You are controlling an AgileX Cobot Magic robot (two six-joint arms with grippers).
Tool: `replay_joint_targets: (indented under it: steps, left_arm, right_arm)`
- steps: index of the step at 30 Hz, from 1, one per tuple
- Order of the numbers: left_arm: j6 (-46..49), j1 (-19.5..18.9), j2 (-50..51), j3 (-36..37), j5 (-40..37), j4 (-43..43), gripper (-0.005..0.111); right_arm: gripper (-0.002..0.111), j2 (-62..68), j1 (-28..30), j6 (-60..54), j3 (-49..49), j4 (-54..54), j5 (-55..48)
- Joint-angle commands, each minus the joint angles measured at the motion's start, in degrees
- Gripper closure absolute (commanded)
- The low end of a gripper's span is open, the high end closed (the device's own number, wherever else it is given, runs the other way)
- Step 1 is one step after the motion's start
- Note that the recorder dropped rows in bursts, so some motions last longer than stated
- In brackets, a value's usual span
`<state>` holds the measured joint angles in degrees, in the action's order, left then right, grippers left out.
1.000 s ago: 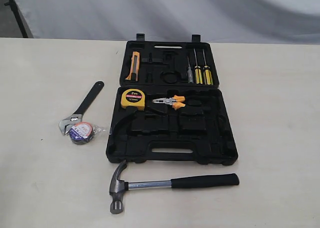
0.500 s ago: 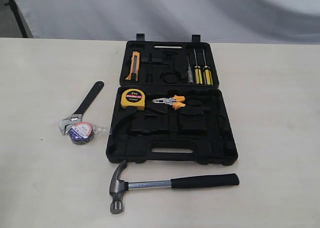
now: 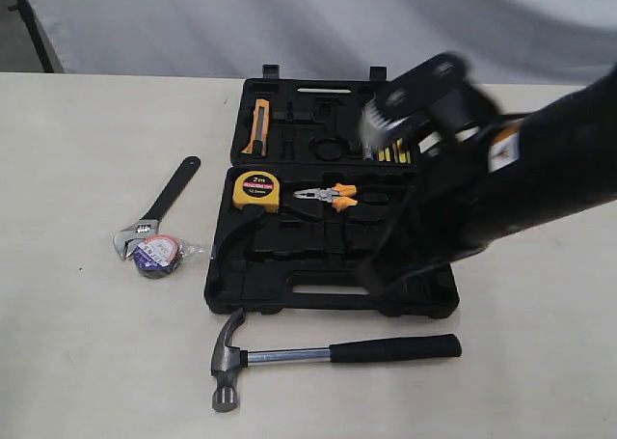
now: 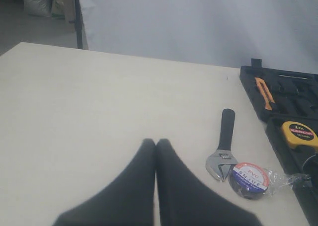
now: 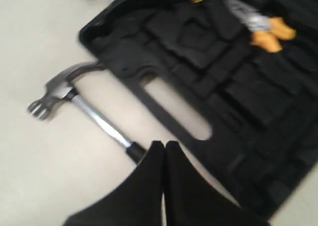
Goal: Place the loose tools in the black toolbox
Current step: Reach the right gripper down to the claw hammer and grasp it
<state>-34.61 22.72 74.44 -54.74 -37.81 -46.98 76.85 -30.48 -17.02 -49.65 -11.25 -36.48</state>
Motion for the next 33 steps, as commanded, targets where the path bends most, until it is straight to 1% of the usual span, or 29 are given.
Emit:
replay_joint_targets:
  steps: [1,4,5,7,10,11,13,14,16,20,24,25,27,29,30,33]
  left_arm:
    - [-0.59,-0.19,-0.46,0.53,0.97,0.78,0.105]
    - [-0.59,-0.19,-0.46,0.53,0.97,0.78,0.105]
    - [-0.59,-0.19,-0.46,0.53,0.97,0.78,0.105]
    - [-0.59,-0.19,-0.46,0.53,0.97,0.78,0.105]
    - [-0.59,-0.19,-0.46,0.53,0.97,0.78,0.105]
    - [-0.59,-0.19,-0.46,0.53,0.97,0.78,0.105]
    - [-0.59,-0.19,-0.46,0.53,0.97,0.78,0.105]
    - [-0.59,-0.19,-0.46,0.53,0.97,0.78,0.105]
    - [-0.59,-0.19,-0.46,0.53,0.97,0.78,0.105]
    - [-0.59,-0.19,-0.46,0.53,0.97,0.78,0.105]
    - [-0.59,-0.19,-0.46,0.53,0.97,0.78,0.105]
    - [-0.59,-0.19,-0.46,0.53,0.97,0.78,0.105]
    - [-0.59,-0.19,-0.46,0.53,0.97,0.78,0.105]
    - [-0.59,-0.19,-0.46,0.53,0.97,0.78,0.105]
    - [-0.59,-0.19,-0.46,0.53,0.97,0.78,0.105]
    - [-0.59,-0.19,-0.46,0.53,0.97,0.78,0.105]
  right_arm:
    - [0.109,11.63,-8.61,-6.07,-5.34,-0.28,-2.65]
    - [0.108,19.24,-11.39,-10.88,-10.48,-0.28,-8.20]
    - [0.106,21.75,-12.11,-12.05,-12.32,-0.28,-10.00]
    - [0.098,25.67,-13.02,-13.09,-14.99,-0.28,-11.28]
    - [0.080,30.66,-14.38,-15.42,-18.04,0.13,-10.36]
    - [0.071,31.95,-14.60,-16.51,-18.80,0.39,-10.25]
    - [0.062,33.79,-15.31,-17.57,-19.51,0.91,-9.90]
    - [0.058,34.76,-15.84,-18.38,-19.61,1.58,-9.90]
    - [0.056,35.79,-16.39,-18.94,-19.61,3.52,-9.72]
    - [0.056,38.09,-16.85,-18.33,-19.61,7.01,-7.13]
    - [0.058,39.39,-16.85,-17.78,-19.61,6.95,-5.23]
    - [0.062,39.88,-16.96,-17.78,-19.61,6.84,-5.23]
    - [0.079,40.26,-16.97,-17.78,-19.61,6.84,-5.98]
    - [0.102,40.37,-16.97,-17.78,-19.61,7.18,-7.11]
    - [0.108,40.37,-16.97,-17.78,-19.61,7.74,-7.55]
    - [0.108,38.35,-16.97,-17.78,-19.61,9.32,-8.94]
